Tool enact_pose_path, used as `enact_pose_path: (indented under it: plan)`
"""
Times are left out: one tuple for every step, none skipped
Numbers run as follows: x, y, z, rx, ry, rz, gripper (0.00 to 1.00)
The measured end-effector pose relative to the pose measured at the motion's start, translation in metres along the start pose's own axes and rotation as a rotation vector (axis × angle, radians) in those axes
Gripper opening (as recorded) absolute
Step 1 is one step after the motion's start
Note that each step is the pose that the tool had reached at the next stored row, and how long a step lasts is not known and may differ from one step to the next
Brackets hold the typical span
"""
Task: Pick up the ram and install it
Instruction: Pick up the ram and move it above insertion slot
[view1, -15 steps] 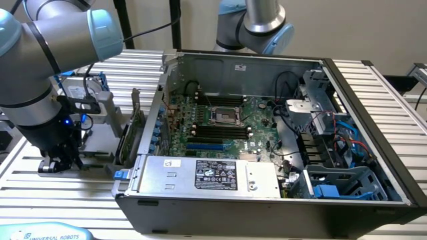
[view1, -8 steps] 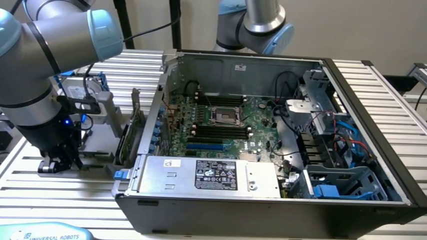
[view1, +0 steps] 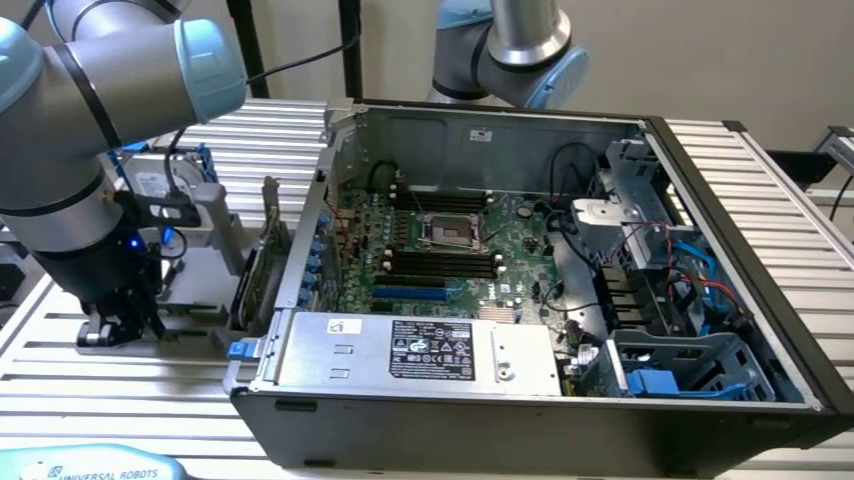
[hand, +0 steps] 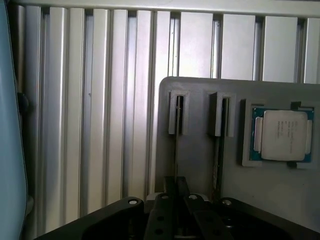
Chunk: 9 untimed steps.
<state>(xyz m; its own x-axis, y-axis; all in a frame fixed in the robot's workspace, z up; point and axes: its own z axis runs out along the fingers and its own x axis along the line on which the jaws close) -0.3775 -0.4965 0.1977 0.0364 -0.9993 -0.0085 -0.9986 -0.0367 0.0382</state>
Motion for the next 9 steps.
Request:
enact_pose_path:
  plan:
    - [0.0000, 0.0002, 0.0000, -0.0001, 0.0004, -0.009, 0.13]
    - [0.0000, 0.0003, 0.0000, -0.0002, 0.0007, -0.016, 0.13]
    - [-0.0001, 0.0003, 0.0000, -0.0002, 0.0008, -0.020, 0.13]
    - [-0.0001, 0.0004, 0.0000, -0.0003, 0.0008, -0.020, 0.13]
    - [-0.0001, 0.0004, 0.0000, -0.0003, 0.0008, -0.020, 0.13]
    - [-0.0001, 0.0004, 0.0000, -0.0002, 0.0008, -0.020, 0.13]
    - [-0.0001, 0.0004, 0.0000, -0.0002, 0.0008, -0.020, 0.13]
    - [-0.0001, 0.0003, 0.0000, -0.0002, 0.0008, -0.020, 0.13]
    - [-0.0001, 0.0003, 0.0000, -0.0002, 0.0008, -0.020, 0.13]
